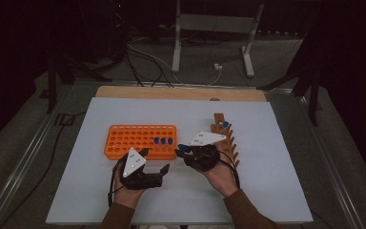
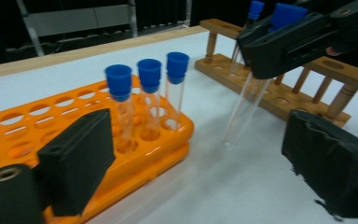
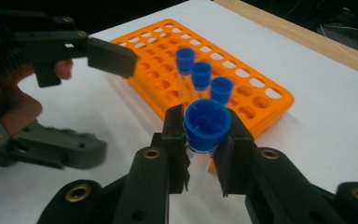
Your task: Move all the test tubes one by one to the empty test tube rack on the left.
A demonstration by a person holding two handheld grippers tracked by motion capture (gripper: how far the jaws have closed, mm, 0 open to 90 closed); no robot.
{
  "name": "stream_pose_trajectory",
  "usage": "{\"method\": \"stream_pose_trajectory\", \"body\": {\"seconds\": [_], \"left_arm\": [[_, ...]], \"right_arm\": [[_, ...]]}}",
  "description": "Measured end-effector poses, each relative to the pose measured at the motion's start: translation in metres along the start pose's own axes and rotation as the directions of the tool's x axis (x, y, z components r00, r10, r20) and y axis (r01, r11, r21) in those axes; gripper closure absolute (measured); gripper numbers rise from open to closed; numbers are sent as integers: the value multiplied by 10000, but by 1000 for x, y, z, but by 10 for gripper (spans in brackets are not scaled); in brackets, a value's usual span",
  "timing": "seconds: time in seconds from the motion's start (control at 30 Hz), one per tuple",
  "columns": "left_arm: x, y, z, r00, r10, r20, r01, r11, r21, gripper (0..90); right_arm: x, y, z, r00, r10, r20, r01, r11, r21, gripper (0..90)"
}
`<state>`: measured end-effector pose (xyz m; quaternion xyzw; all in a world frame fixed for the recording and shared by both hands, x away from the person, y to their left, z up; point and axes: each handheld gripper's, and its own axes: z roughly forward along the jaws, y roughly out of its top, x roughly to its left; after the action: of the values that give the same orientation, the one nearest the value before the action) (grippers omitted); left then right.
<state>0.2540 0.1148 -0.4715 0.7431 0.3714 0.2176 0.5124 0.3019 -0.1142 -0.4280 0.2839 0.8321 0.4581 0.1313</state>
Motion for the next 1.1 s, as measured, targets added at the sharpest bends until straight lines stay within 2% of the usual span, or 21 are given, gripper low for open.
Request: {"method": "stream_pose_trajectory", "body": {"seconds": [0.17, 0.27, 0.47, 0.63, 0.8, 0.9, 1.1], "left_arm": [[-5, 0, 4, 9997, 162, 159, -163, 9999, 34, 174], [-9, 0, 6, 9995, 206, 219, -206, 9998, 20, 243], [-15, -1, 10, 9983, 441, 372, -447, 9989, 142, 475], [-16, -1, 11, 9967, 497, 638, -508, 9986, 146, 618], [-17, -2, 11, 9951, 715, 690, -730, 9971, 200, 706], [-17, -2, 11, 9951, 718, 673, -733, 9971, 201, 759], [-19, -2, 12, 9937, 872, 697, -890, 9958, 229, 782]], "right_arm": [[4, 1, 4, 9996, 121, -272, -121, 9999, -21, 754], [6, 2, 6, 9987, 202, -463, -206, 9998, -80, 754], [13, 4, 10, 9971, 177, -745, -185, 9998, -103, 754], [17, 5, 12, 9962, 111, -868, -116, 9999, -53, 754], [20, 5, 15, 9943, 172, -1048, -180, 9998, -61, 755], [21, 6, 15, 9941, 160, -1069, -165, 9999, -41, 754], [20, 5, 15, 9934, 191, -1128, -203, 9998, -92, 729]]}}
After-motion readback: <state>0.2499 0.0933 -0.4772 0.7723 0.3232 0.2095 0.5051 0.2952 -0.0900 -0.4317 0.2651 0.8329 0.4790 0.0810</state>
